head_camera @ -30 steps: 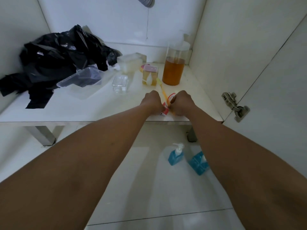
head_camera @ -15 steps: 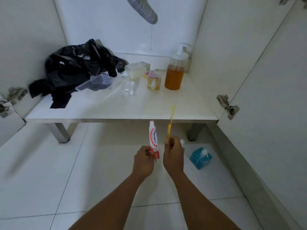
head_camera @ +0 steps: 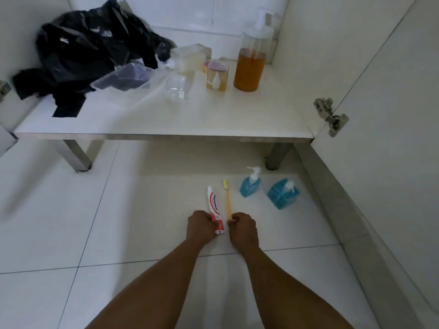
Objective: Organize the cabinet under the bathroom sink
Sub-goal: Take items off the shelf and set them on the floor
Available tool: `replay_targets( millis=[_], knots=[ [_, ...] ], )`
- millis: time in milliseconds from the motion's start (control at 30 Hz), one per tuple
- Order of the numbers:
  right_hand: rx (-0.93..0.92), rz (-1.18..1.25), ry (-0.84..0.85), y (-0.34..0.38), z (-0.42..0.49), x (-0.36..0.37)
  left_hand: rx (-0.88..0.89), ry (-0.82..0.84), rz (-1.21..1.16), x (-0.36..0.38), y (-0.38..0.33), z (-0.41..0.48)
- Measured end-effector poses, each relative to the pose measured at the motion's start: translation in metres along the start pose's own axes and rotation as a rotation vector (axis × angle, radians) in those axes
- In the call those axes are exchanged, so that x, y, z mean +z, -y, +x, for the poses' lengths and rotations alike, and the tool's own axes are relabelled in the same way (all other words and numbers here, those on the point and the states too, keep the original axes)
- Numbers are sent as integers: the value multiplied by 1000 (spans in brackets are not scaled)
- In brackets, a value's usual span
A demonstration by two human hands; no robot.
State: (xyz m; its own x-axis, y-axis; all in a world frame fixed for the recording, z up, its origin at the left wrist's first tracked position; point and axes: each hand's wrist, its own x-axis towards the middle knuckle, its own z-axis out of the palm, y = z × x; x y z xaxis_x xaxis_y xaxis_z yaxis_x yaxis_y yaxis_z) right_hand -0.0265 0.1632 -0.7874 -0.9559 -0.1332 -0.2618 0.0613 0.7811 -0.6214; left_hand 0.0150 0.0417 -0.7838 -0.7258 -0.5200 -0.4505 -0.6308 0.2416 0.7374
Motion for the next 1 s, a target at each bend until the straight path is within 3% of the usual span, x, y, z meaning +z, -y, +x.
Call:
replay_targets(
  millis=[200, 300, 600, 733, 833, 933, 1000],
  knots=[
    [12, -2, -115, -5, 4, 3, 33, -57, 192, -3, 3, -1],
    [-82, 31, -211, 10, 6, -6, 53, -90, 190, -12, -5, -2],
    [-636, 332, -391, 176, 64, -90, 620, -508, 40, -125, -141, 12],
    [-645, 217, -299, 252, 100, -124, 640, -499, 288, -207, -207, 47],
    [-566, 86, -109, 289, 122, -120, 577, -472, 442, -251, -229, 75],
    [-487, 61, 24, 301, 135, -93, 526, -480, 436, -260, -217, 99],
    [-448, 78, -29, 300, 141, -74, 510, -433, 383, -253, -203, 115]
  ],
)
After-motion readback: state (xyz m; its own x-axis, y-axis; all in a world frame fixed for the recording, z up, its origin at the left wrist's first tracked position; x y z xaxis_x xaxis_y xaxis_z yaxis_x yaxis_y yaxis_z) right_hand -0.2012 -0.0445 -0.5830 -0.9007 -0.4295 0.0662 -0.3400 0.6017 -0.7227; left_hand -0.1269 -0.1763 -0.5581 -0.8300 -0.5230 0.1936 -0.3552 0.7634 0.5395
